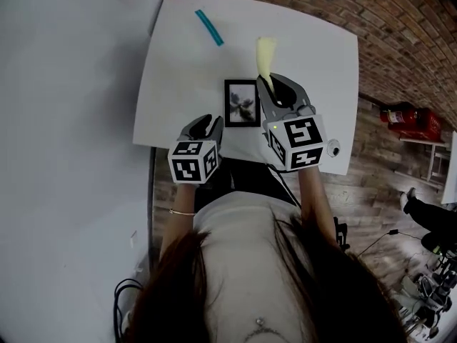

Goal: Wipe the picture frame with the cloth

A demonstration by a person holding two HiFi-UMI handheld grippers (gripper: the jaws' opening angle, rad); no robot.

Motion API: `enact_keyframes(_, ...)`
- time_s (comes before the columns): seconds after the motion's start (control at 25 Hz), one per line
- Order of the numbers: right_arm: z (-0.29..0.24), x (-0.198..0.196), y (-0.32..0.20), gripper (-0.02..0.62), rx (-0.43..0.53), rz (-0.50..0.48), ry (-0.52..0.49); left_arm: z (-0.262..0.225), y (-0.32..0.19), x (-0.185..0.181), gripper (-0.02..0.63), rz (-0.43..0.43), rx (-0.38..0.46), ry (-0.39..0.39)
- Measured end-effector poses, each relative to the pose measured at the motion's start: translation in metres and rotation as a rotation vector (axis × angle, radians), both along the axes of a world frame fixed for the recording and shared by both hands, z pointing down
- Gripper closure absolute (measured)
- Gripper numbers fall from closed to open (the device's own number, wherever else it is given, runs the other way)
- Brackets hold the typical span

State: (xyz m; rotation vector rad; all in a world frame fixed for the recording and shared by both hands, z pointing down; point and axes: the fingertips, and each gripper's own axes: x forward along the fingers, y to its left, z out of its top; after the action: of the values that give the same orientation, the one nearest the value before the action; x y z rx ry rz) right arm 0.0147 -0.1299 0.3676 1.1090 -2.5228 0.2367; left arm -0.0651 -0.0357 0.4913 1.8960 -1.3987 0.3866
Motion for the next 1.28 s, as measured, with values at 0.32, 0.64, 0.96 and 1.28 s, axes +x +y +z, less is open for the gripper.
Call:
enact_keyframes(0.32, 0.028, -0.013, -0.005, 0.561, -0.055, -0.047, 0.044, 0.024, 0.002, 0.004, 0.486, 0.000, -0.071, 0.010)
enact_keyframes(0.64, 0.050, -0.025, -0.013, 0.561, -0.104, -0.077, 0.069, 0.043, 0.004, 0.009, 0.488, 0.017, -0.134, 0.024)
enact_keyframes(0.96, 0.073, -0.036, -0.020, 0.561, -0.154, -0.104, 0.090, 0.062, 0.008, 0.018, 0.486, 0.040, -0.194, 0.030)
enact_keyframes(1.28, 0.095, -0.049, -0.024, 0.561, -0.196, -0.138, 0.114, 0.075, 0.007, 0.019, 0.488, 0.054, -0.237, 0.034)
